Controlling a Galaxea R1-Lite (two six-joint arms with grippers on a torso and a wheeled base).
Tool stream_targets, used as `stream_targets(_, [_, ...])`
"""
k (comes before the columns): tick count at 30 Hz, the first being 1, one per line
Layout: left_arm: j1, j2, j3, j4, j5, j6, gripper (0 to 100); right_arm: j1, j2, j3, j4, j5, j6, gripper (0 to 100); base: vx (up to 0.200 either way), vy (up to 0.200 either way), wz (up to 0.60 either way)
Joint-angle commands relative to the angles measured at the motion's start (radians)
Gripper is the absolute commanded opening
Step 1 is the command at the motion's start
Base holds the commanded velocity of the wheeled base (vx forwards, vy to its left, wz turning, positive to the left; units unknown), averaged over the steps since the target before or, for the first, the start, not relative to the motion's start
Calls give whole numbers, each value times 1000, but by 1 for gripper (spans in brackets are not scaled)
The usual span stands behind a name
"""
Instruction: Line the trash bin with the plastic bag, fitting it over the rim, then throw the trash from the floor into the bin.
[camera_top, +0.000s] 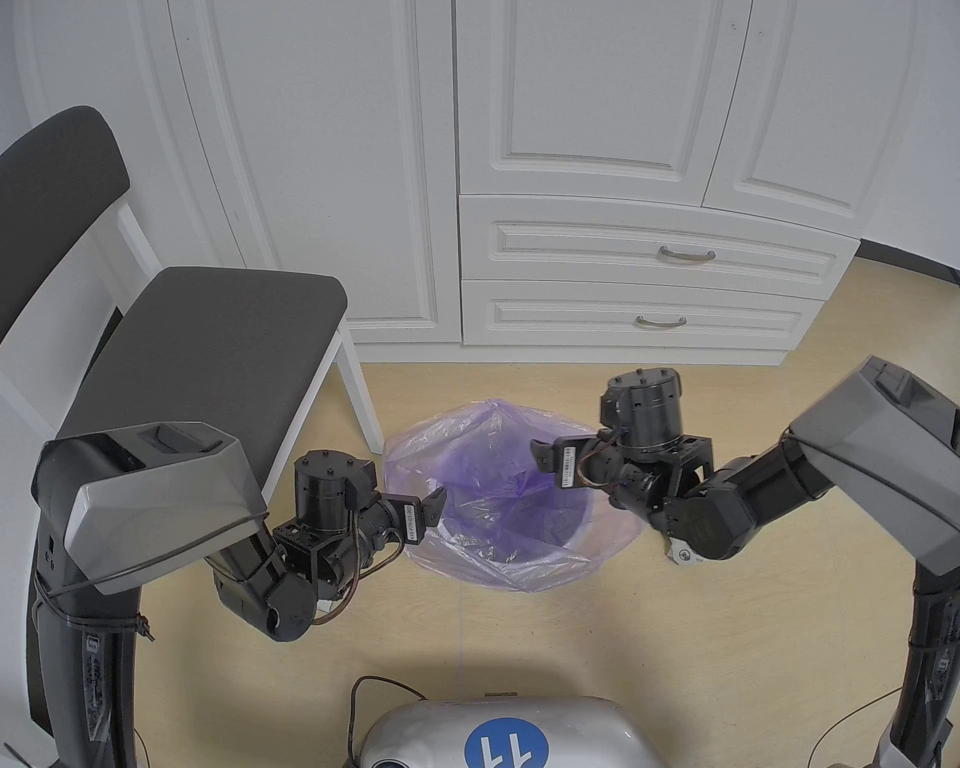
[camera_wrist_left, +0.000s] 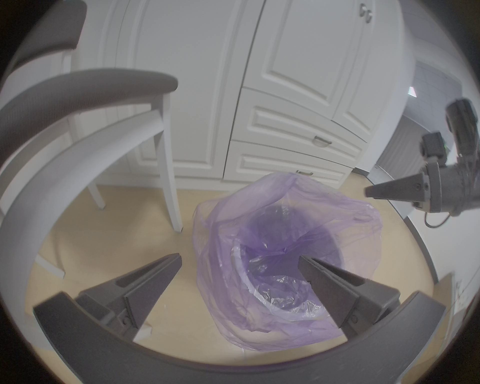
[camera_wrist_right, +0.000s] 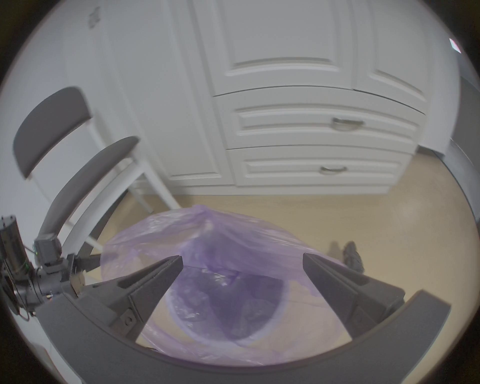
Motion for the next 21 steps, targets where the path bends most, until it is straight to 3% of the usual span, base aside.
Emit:
stream_targets(1, [-7, -45, -98, 131, 35, -105, 100, -83, -16, 74, 20, -27, 119, 100, 0, 0, 0])
stream_targets(5, [-4, -79, -203, 402, 42, -226, 100, -134, 25, 60, 103, -14, 175, 100, 0, 0, 0])
stream_targets(6, [-4, -79, -208, 412, 45, -231, 100, -135, 27, 59, 104, -14, 175, 100, 0, 0, 0])
stream_targets(8, [-2, -65, -306, 533, 111, -283, 100, -155, 70, 28, 120, -14, 173, 100, 0, 0, 0])
stream_targets(15, [2, 27, -438, 563, 213, -338, 100, -191, 171, -65, 123, -14, 165, 100, 0, 0, 0])
stream_targets(21, [7, 44, -457, 576, 215, -344, 100, -218, 260, -140, 110, -14, 178, 100, 0, 0, 0])
